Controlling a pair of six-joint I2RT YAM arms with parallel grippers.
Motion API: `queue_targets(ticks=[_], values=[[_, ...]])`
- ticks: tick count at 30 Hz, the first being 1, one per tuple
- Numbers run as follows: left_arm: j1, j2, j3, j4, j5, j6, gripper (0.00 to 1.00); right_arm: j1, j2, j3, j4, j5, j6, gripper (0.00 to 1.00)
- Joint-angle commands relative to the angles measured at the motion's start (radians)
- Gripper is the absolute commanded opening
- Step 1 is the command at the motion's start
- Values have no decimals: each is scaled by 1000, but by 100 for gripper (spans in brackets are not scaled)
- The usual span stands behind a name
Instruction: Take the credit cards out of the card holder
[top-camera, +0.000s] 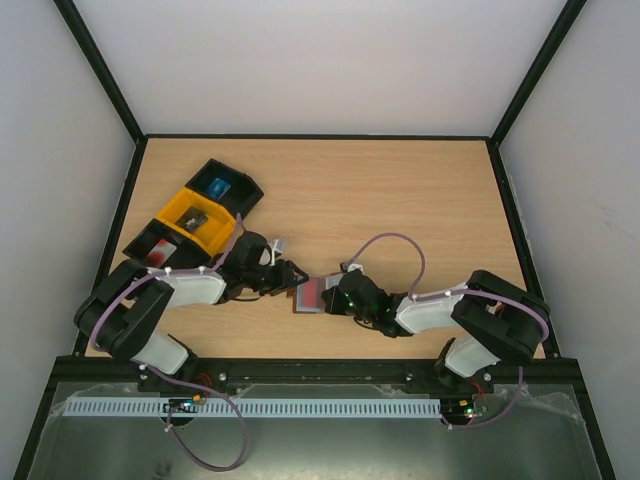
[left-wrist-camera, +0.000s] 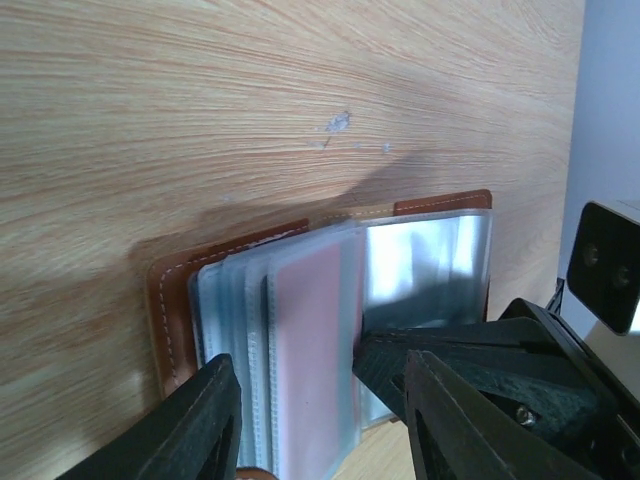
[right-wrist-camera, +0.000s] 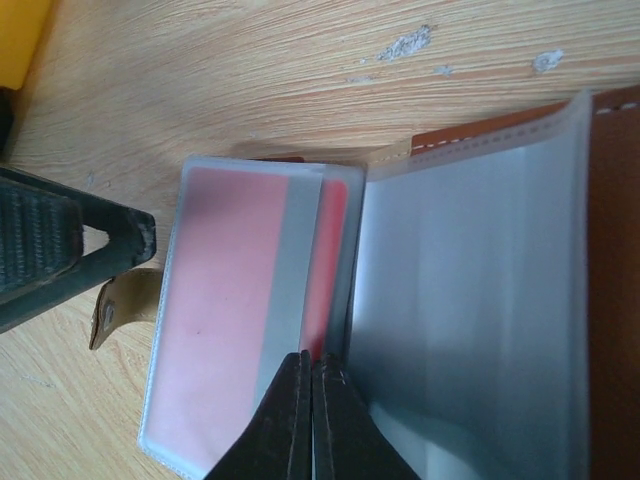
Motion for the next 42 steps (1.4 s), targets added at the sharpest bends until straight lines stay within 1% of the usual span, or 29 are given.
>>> queue_targets(ticks=[1,5,9,12,15,18,22,32,42], values=[[-3,43,19,48,17,14,48,3,32,-36,32,31,22,2],[-3,70,19,67,27,14,48,4,53,-54,77,16,35,2],[-3,63,18,57,19,13,48,3,65,-58,91,9,39,2],[-3,29,17,27,-6,15,49,3,67,-58,93,8,39,2],[-3,-13,18,1,-24,14,52,3,67,-59,96,9,39,2],[-4,-55,22,-27,-47,20,53,3,72,-63,104,10,39,2],[-4,-83,21,-24,-42,21,54,3,84,-67,117,3,45,2],[-5,15,25,85,59,33,57,3,83,-70,122,4,47,2],[-5,44,28,102,60,49,58,3,98,-74,140,-2,51,2]])
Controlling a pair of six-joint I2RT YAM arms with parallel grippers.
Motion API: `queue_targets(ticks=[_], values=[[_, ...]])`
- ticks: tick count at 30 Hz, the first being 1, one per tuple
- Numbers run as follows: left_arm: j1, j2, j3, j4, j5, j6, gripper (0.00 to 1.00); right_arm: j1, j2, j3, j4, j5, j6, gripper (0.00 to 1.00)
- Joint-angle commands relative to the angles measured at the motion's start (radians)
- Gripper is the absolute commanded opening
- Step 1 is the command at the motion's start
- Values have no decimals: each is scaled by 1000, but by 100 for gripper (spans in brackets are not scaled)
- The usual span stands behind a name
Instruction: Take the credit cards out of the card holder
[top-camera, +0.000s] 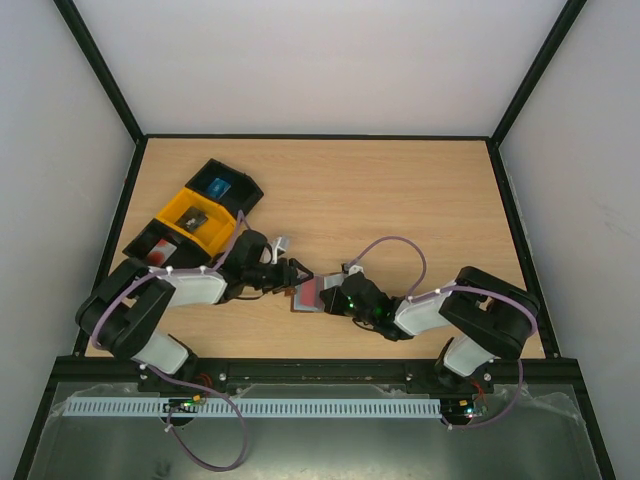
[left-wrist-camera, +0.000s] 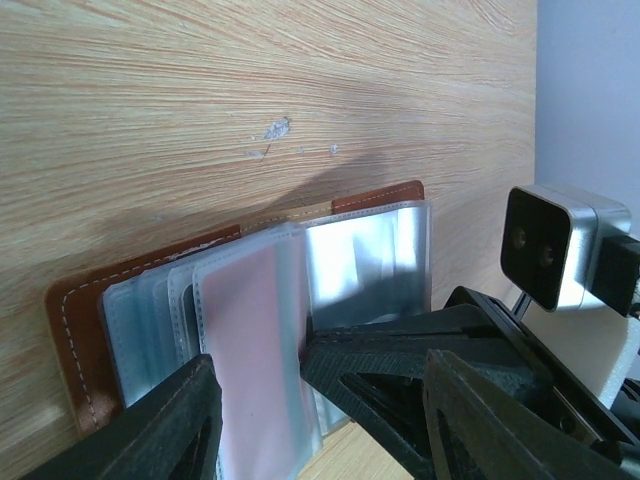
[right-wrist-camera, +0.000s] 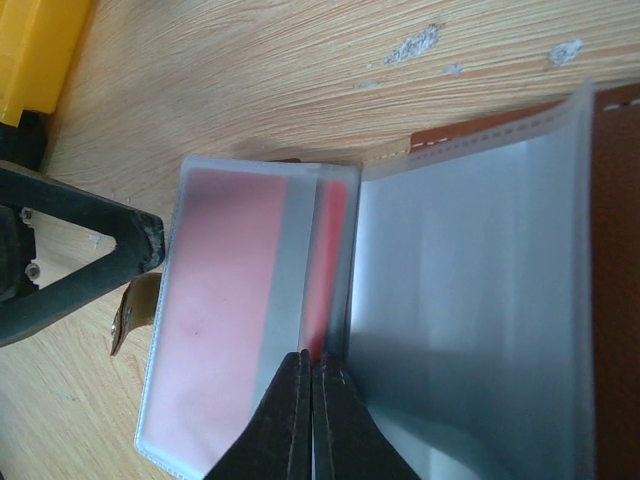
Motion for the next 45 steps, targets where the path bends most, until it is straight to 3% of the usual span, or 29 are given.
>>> queue_targets(ticks=[1,26,45], values=[[-2,35,28,35,16,28,58,3,34,-23,-39,4,9,2],[-3,-2,23,-24,-31,53,58,4,43,-27,-21,-2,15,2],[-3,24,4,46,4,18,58,3,60,-27,4,-16,18,2]])
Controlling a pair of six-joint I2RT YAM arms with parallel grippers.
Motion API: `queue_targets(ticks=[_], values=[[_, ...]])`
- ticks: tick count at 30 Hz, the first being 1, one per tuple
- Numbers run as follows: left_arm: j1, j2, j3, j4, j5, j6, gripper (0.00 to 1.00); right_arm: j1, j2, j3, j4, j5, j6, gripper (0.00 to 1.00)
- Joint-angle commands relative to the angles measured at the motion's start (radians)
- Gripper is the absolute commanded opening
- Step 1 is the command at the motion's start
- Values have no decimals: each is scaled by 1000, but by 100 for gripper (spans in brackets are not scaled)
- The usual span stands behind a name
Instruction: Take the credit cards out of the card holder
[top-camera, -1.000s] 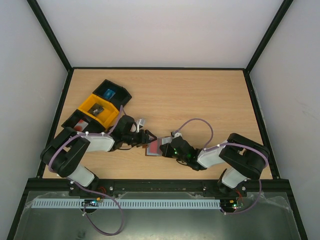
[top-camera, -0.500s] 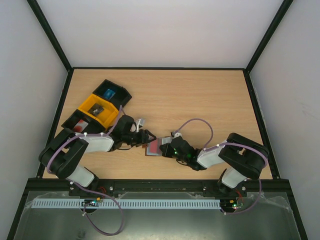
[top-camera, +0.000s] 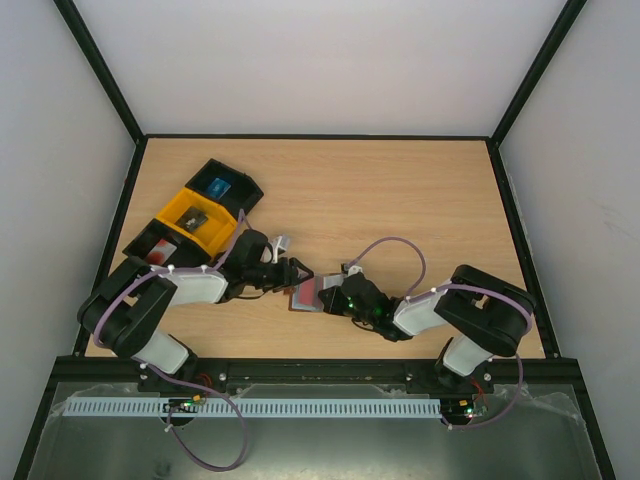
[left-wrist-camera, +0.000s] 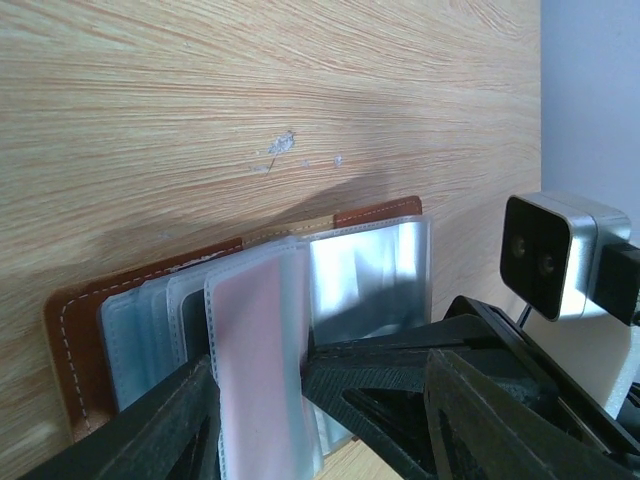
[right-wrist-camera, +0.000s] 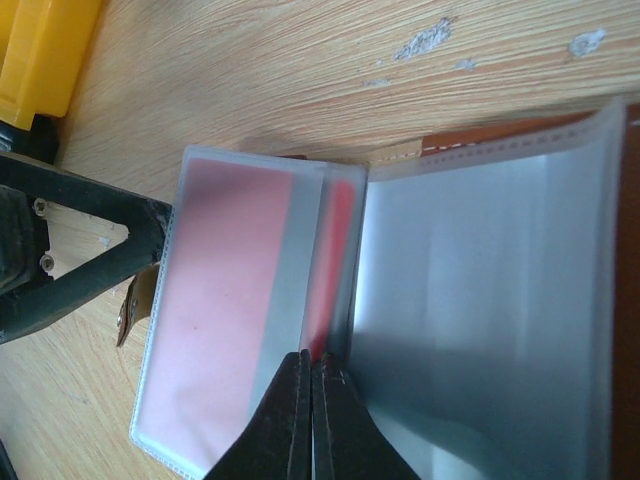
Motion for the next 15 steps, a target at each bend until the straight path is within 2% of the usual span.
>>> queue_targets(ticks=[1,7,11,15], values=[[-3,6,-5,39,18,-5,58,4,34,-22,-48,-8,4,2],[-4,-1,-12,64,46,-33,58,4,32,-24,-44,-6,4,3],[-10,-31,-17,90,67,-64,58,4,22,-28,-15,3,6,9],[-20,-36,-40,151,83,-107,58,3,23,-16,8,7,8,11]])
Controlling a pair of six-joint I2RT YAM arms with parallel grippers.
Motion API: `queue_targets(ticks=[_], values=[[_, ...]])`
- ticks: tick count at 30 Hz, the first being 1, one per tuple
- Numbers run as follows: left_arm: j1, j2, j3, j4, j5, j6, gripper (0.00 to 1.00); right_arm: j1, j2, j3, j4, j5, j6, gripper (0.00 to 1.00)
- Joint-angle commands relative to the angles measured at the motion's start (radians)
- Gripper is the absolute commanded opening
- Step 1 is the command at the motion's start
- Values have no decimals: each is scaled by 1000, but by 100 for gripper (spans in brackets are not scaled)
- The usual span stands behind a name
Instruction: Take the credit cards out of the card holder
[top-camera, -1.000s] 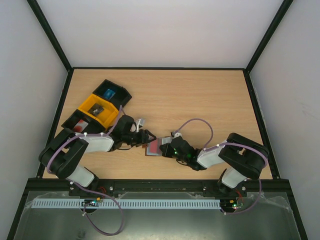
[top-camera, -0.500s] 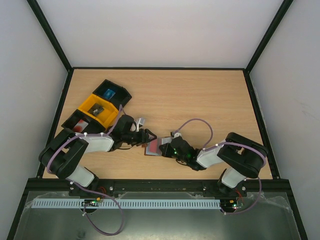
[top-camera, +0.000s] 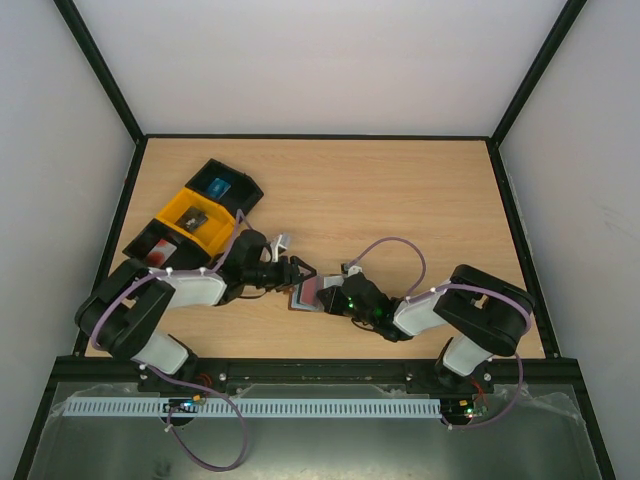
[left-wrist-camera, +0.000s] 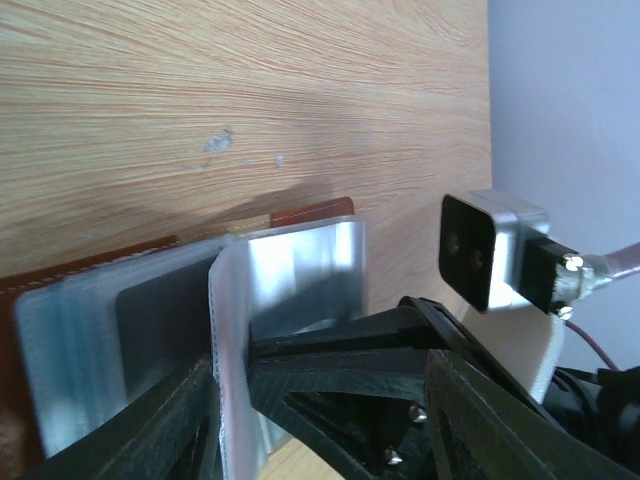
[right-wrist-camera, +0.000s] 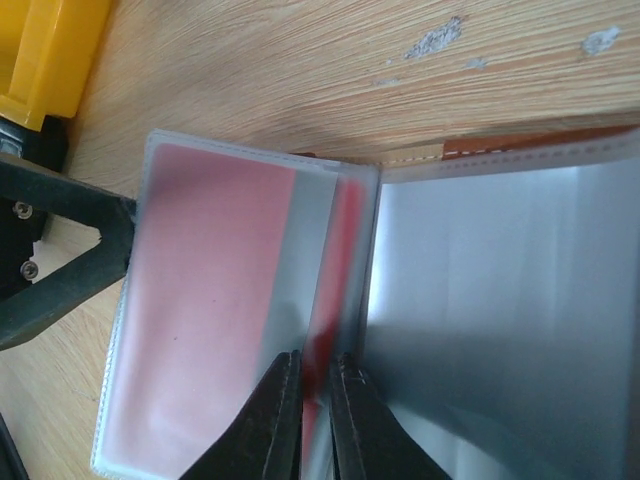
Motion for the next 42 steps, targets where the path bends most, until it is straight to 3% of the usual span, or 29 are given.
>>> queue_targets(ticks=[1,7,15,31,36,42], values=[[-17,-20,-32,105,52,-58,58,4,19,-6,-14,13,1,11],[-46,1,-34,161,61,-104,58,4,-18,18,-22,16,-21,19],[-76,26,5,160,51,-114,58,4,-172,-32,-121,143,-17,25],[-136,90,57,212,52,-153,58,3,-863,-200,-390,379,0,32],[-126,51,57,108,-14,-98,58,3,-890,-178,-423,356,-19,32],[-82,11,11,53,-67,-70,54,4,-794,-145,-343,250,-38,27]])
